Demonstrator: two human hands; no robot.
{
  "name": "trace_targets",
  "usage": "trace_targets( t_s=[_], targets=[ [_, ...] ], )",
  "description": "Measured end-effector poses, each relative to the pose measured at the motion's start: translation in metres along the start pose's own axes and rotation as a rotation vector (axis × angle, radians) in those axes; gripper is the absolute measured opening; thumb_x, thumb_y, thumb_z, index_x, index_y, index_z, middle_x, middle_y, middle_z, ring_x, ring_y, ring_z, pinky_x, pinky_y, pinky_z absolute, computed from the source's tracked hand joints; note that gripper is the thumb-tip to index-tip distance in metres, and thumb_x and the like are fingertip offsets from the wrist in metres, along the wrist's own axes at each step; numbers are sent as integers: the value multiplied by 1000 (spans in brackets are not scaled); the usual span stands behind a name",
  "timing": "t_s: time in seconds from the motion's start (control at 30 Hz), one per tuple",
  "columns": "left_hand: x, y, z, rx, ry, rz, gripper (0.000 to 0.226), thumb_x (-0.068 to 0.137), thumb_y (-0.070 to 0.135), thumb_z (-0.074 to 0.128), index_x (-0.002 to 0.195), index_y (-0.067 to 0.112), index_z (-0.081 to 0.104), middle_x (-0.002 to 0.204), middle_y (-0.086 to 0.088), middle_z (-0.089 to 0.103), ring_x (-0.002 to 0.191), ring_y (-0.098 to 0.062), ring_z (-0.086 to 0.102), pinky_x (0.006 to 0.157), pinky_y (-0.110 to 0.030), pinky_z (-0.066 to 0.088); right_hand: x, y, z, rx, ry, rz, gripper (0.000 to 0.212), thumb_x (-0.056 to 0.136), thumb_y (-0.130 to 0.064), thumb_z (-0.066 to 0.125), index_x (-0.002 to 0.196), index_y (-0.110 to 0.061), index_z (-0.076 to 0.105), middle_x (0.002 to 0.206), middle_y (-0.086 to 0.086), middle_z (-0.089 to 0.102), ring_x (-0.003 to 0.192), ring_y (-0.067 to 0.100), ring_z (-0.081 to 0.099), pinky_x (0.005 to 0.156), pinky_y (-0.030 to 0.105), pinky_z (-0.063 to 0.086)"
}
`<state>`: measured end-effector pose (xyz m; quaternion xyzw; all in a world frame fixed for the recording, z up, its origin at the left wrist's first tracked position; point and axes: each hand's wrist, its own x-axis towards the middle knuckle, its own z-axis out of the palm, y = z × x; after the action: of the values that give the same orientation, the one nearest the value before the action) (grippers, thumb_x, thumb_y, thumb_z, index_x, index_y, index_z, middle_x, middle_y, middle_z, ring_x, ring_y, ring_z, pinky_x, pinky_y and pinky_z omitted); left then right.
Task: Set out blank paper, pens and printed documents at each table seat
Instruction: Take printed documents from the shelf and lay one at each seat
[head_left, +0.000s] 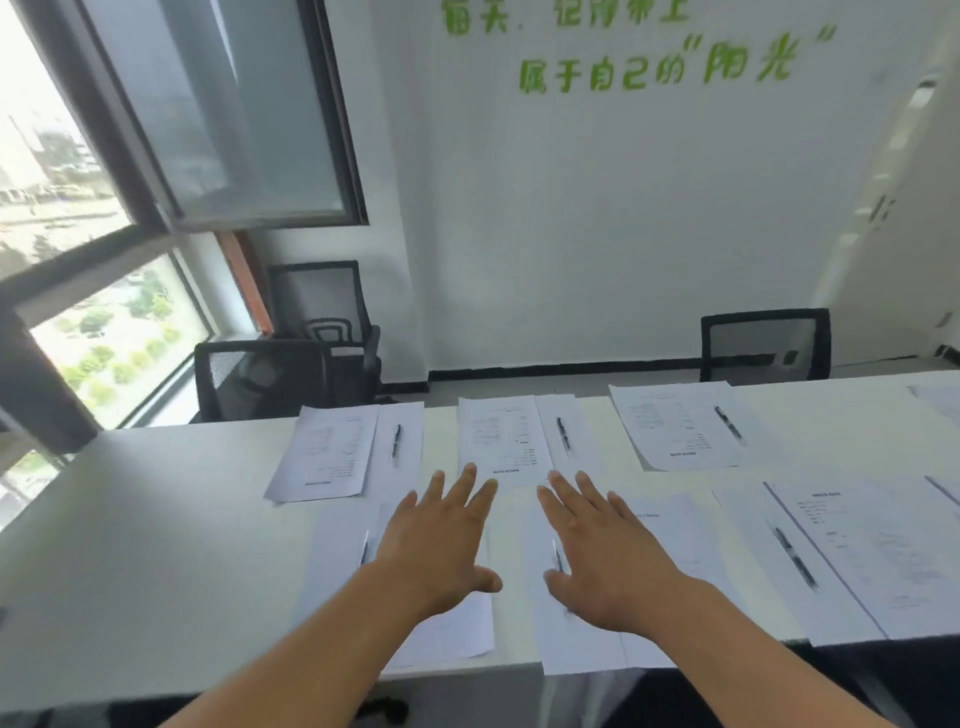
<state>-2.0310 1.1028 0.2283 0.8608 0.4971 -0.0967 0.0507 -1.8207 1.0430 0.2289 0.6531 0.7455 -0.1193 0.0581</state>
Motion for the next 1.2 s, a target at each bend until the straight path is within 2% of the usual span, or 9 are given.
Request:
trace_targets(
  t_s=[0.27, 0.5, 0.7, 0.77, 1.0, 1.2],
  targets=[
    [-92, -5, -69, 53, 169, -102, 116, 91, 72, 72, 173, 32, 1, 184, 2, -7, 170, -33, 3, 134, -55, 24, -61, -43, -57, -2, 156, -87, 88, 107, -44, 50, 172, -23, -6, 180, -2, -17, 167, 26, -14, 136, 49, 1],
    [-129, -20, -94, 68, 203, -155, 115, 92, 70, 72, 174, 31, 2, 184, 2, -2, 169, -32, 8, 134, -54, 23, -70, -75, -83, -18, 213, -153, 88, 107, -43, 51, 172, -22, -4, 181, -2, -12, 167, 26, -12, 136, 50, 1],
    [-151, -54, -90, 58, 204, -202, 104, 91, 71, 72, 171, 29, 20, 175, 6, 27, 157, -25, 35, 126, -50, 36, -54, -104, -83, -32, 181, -181, 87, 107, -43, 51, 172, -22, -1, 182, 1, -6, 168, 26, -8, 135, 51, 1],
    [-158, -72, -84, 53, 180, -224, 100, 92, 70, 72, 169, 29, 23, 173, 6, 31, 155, -24, 37, 125, -49, 36, -43, -115, -80, -36, 162, -187, 87, 106, -43, 52, 172, -22, -1, 182, 2, -4, 168, 26, -6, 135, 51, 3],
    [-160, -147, -61, 4, 22, -225, 98, 95, 62, 74, 171, 32, 19, 180, 5, 17, 165, -27, 20, 133, -57, 20, 16, -158, -59, -50, 78, -197, 88, 106, -45, 52, 172, -21, 0, 182, 2, -3, 168, 26, -4, 135, 50, 5],
    [-130, -206, -27, -44, -69, -140, 102, 93, 61, 75, 172, 35, 15, 183, 5, 4, 169, -28, 7, 134, -58, 16, 62, -182, -34, -73, -33, -166, 89, 106, -46, 51, 172, -21, -2, 181, 2, -8, 167, 26, -8, 134, 50, 2]
  ],
)
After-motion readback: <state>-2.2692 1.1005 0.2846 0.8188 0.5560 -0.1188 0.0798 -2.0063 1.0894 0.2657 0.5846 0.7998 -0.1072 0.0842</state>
